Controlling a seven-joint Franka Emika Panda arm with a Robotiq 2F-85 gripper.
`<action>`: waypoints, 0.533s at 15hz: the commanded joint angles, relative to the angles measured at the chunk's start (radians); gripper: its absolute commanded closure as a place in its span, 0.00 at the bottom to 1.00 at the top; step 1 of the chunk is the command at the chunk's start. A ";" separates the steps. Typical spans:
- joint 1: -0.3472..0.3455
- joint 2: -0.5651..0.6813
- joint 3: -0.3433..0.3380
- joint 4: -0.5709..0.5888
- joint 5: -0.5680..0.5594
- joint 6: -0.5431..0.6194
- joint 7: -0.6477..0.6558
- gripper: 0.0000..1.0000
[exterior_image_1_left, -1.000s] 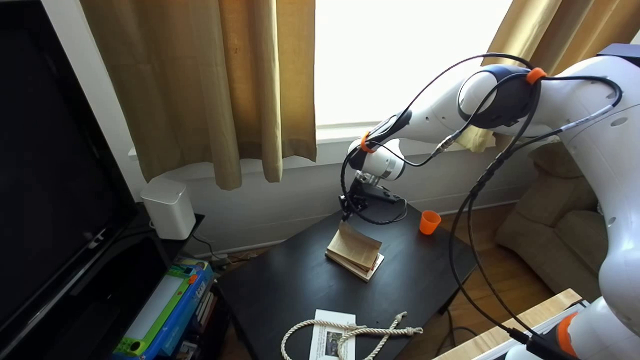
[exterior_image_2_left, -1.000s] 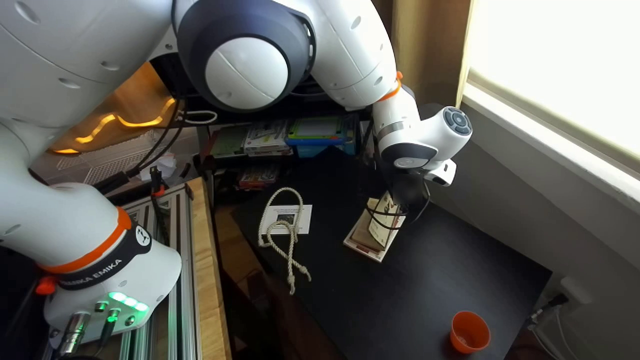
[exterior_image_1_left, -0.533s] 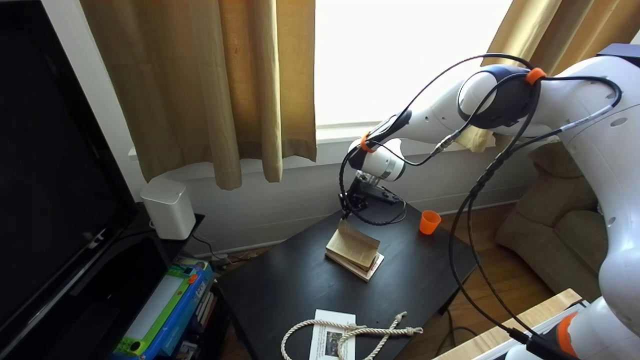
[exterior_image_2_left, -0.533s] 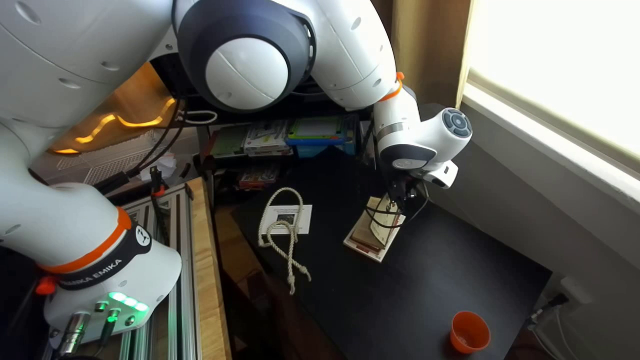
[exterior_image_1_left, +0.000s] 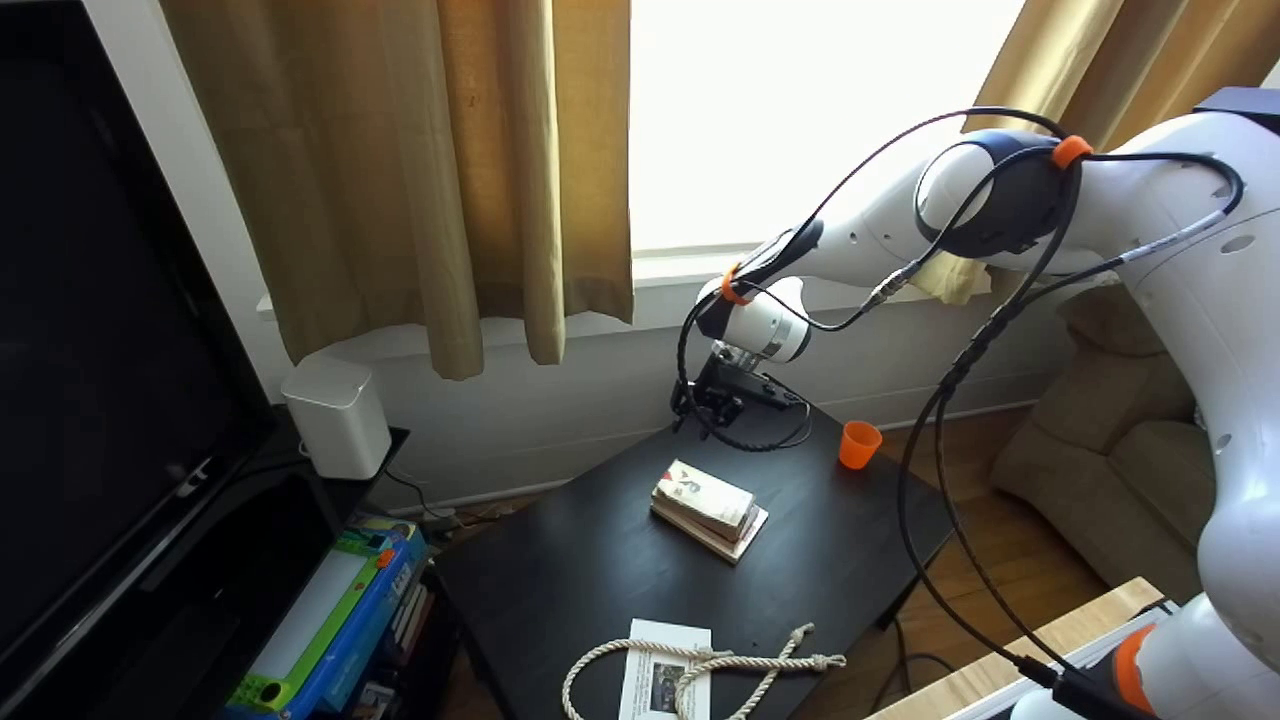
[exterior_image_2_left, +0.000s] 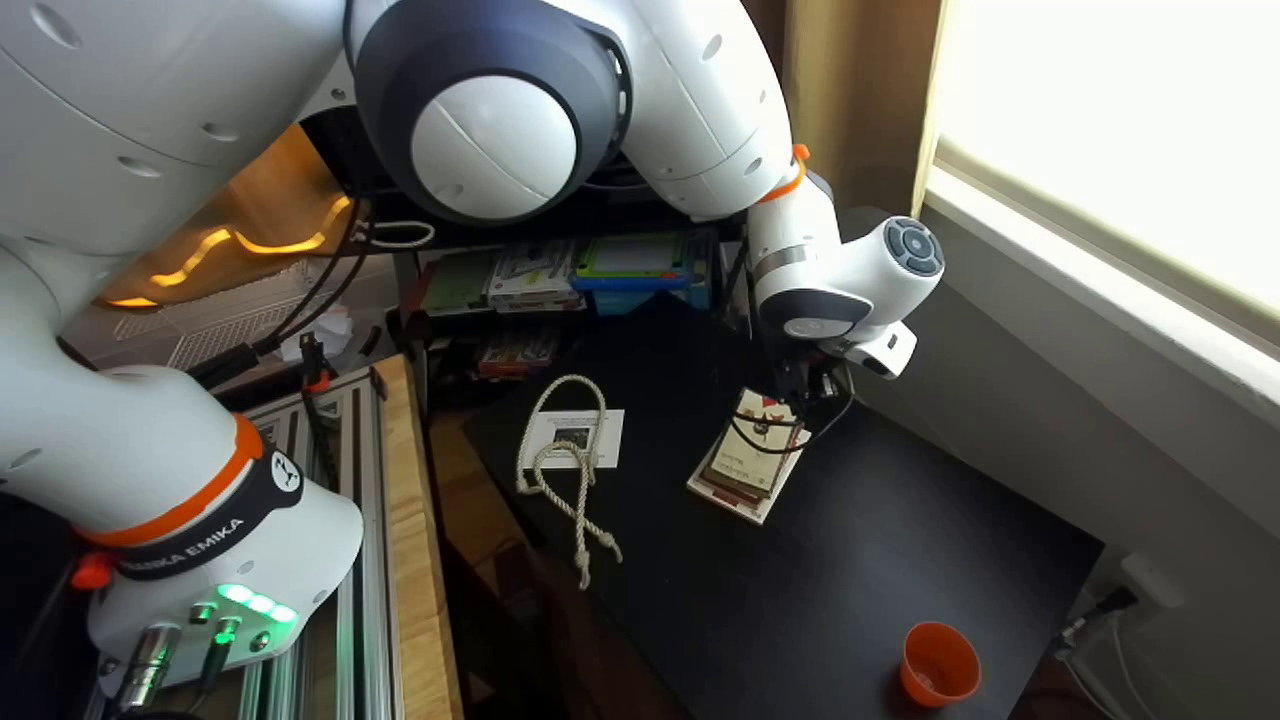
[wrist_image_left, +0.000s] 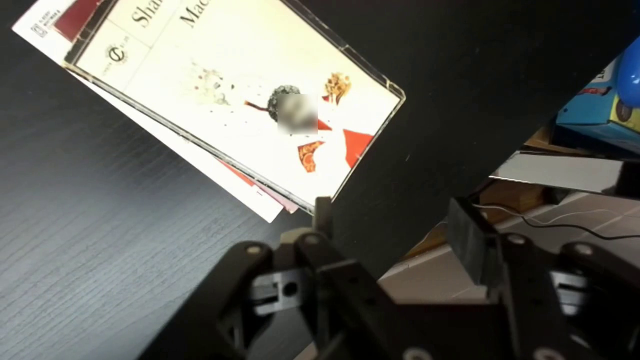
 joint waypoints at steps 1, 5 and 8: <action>0.001 -0.025 -0.007 -0.047 0.004 0.038 -0.023 0.06; -0.030 -0.069 -0.006 -0.112 -0.032 0.024 -0.133 0.00; -0.053 -0.108 -0.009 -0.176 -0.042 0.027 -0.202 0.00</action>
